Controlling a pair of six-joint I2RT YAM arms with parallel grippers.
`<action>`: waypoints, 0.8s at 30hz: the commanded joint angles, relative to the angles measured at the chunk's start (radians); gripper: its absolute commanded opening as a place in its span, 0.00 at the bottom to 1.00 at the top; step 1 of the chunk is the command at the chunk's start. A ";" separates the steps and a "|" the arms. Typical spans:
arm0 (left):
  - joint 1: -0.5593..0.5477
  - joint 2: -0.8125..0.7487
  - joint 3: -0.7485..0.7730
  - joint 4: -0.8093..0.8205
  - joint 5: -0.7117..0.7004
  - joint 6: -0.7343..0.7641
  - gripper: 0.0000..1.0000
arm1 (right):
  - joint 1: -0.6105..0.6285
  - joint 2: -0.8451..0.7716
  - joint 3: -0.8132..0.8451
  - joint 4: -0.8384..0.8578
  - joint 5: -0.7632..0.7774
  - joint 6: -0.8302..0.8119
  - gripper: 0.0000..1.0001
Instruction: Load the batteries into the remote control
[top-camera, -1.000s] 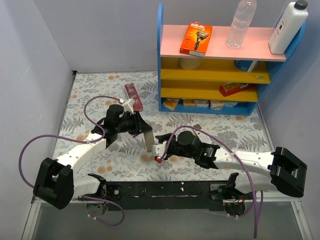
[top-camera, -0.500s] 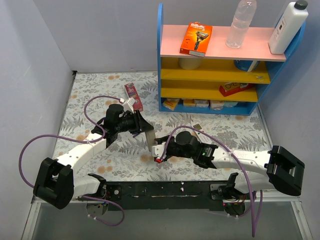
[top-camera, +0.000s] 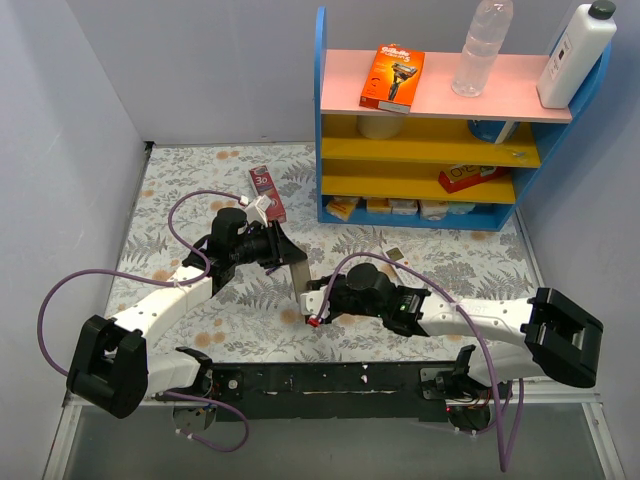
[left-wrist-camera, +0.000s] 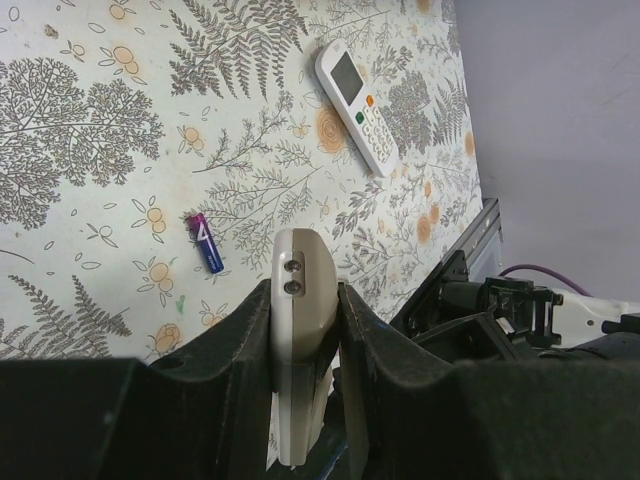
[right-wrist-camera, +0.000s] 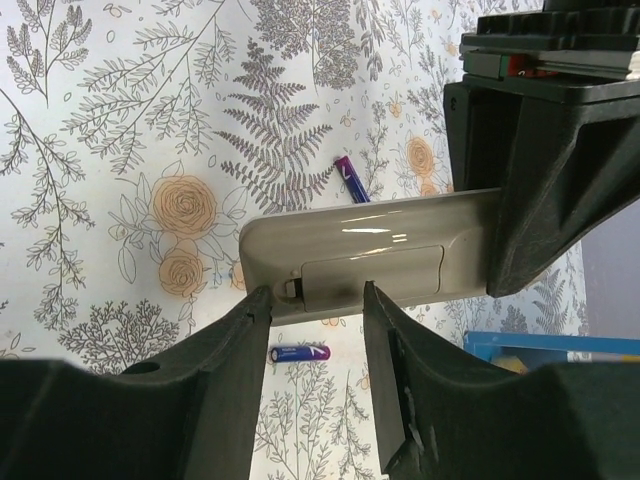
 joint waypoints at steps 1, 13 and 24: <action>-0.001 -0.026 0.032 -0.018 0.044 0.021 0.00 | 0.001 0.014 0.063 0.027 0.002 0.024 0.48; -0.002 -0.057 0.029 -0.033 0.024 0.020 0.00 | 0.001 0.040 0.089 -0.023 -0.013 0.021 0.45; -0.002 -0.052 0.028 -0.029 0.002 0.011 0.00 | 0.001 0.020 0.066 -0.064 -0.047 0.039 0.51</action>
